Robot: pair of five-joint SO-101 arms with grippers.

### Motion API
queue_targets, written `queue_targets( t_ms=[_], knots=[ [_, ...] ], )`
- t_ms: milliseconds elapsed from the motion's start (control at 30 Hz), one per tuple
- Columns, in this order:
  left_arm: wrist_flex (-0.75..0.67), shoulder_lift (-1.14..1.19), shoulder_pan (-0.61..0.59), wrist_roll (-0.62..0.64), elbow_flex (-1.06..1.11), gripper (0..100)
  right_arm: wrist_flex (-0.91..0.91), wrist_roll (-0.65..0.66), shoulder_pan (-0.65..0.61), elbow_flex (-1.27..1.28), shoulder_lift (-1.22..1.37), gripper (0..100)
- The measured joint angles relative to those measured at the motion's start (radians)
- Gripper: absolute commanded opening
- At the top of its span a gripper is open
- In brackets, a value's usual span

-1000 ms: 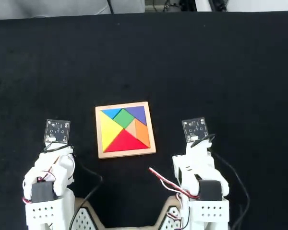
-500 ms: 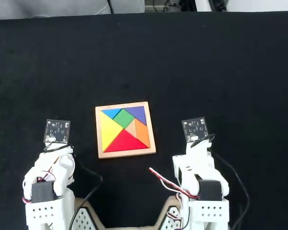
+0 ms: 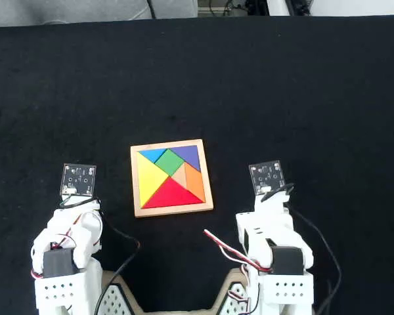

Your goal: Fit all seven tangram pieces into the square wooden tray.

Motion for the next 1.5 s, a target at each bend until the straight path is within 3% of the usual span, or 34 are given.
queue_targets(
  t_ms=[1500],
  knots=[
    [0.000,0.000,0.000,0.000,0.000,3,0.000,0.002,0.000,0.000,0.000,1.1]
  ],
)
